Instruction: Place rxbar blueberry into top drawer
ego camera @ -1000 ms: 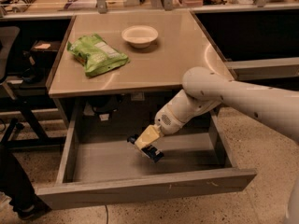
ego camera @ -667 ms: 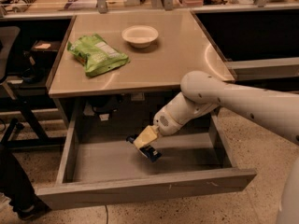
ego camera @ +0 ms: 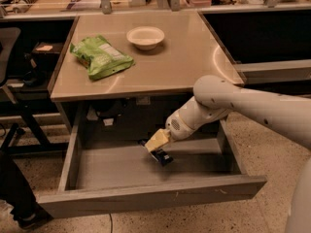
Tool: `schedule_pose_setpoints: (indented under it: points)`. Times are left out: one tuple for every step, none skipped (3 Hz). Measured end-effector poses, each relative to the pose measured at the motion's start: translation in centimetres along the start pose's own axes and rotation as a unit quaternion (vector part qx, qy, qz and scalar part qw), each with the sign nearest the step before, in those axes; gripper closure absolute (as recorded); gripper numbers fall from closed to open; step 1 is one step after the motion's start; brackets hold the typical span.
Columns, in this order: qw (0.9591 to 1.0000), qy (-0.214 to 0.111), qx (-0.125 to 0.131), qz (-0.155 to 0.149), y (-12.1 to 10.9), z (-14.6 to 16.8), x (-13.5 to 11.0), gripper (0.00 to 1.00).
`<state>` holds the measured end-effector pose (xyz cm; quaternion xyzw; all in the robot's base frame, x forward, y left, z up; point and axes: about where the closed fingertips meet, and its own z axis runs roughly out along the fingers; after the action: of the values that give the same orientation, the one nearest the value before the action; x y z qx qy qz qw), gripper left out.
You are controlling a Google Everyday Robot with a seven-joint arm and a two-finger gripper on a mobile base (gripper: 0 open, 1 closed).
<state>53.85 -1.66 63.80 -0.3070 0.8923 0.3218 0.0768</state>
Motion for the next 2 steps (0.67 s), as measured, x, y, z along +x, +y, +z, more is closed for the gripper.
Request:
schedule_pose_setpoints:
  points:
    - [1.0000,-0.001,0.003,0.004,-0.34,-0.11,0.06,0.88]
    - [1.0000,-0.001,0.003,0.004,-0.34,-0.11,0.06,0.63]
